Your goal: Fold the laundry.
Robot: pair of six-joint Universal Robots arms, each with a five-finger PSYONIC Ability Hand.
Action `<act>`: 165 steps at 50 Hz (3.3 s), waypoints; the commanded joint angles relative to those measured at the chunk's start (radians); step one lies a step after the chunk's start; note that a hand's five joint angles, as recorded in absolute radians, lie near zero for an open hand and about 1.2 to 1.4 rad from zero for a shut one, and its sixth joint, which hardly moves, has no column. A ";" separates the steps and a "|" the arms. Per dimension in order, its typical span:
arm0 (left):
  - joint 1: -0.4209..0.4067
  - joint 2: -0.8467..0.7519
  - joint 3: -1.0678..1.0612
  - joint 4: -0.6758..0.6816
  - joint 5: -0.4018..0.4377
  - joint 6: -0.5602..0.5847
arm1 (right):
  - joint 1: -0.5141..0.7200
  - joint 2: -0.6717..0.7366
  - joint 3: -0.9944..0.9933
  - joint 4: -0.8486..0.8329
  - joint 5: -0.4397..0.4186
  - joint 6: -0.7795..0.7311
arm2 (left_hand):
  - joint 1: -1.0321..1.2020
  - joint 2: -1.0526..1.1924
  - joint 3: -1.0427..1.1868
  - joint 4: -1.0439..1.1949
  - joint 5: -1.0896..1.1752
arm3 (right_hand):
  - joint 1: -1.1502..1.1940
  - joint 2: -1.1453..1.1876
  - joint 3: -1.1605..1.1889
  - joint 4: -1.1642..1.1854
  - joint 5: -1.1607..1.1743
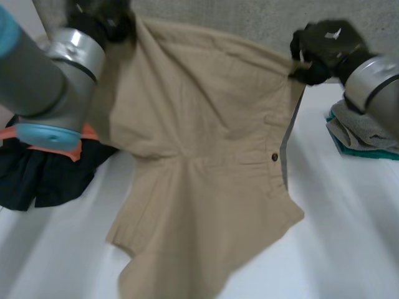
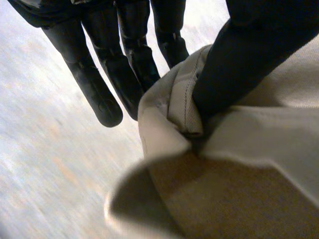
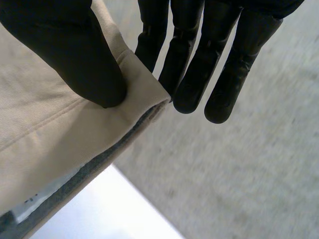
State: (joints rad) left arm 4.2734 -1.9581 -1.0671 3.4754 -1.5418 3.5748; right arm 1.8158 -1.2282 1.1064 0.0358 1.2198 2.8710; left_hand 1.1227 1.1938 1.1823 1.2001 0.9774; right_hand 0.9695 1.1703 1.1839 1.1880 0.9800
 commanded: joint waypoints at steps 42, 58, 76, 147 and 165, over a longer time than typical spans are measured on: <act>-0.256 0.317 -0.898 -0.406 -0.107 -0.217 | 0.017 -0.066 0.610 0.101 -0.012 -0.535 | -0.642 -0.713 -0.702 -0.719 -0.671 | -0.556 -0.757 -0.770 -0.774 -0.741; -0.224 0.166 -0.923 -0.190 -0.178 -0.272 | -0.013 0.104 0.724 -0.235 -0.045 -0.545 | -0.572 -0.643 -0.632 -0.649 -0.601 | 0.057 -0.144 -0.157 -0.161 -0.128; -0.236 0.062 -0.901 -0.144 -0.262 -0.077 | -0.033 -0.016 0.773 -0.119 -0.031 -0.549 | 0.274 0.202 0.214 0.196 0.244 | 0.427 0.226 0.212 0.208 0.242; -0.133 -0.395 -0.083 0.333 -0.011 0.372 | 0.066 0.178 0.243 -0.285 0.353 -0.342 | -0.948 -1.019 -1.008 -1.026 -0.977 | -0.795 -0.996 -1.009 -1.013 -0.980; -0.136 0.025 -0.709 0.304 -0.041 0.018 | 0.025 0.029 0.564 -0.045 0.127 -0.045 | -0.948 -1.019 -1.008 -1.026 -0.977 | -0.450 -0.651 -0.665 -0.669 -0.635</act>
State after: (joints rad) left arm 4.1370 -1.9792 -1.6784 3.7963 -1.5808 3.7149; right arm 1.8570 -1.2297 1.5974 0.0842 1.3657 2.8114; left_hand 0.1959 0.2009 0.2056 0.2025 0.0469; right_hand 0.3179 0.3631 0.3771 0.3740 0.1923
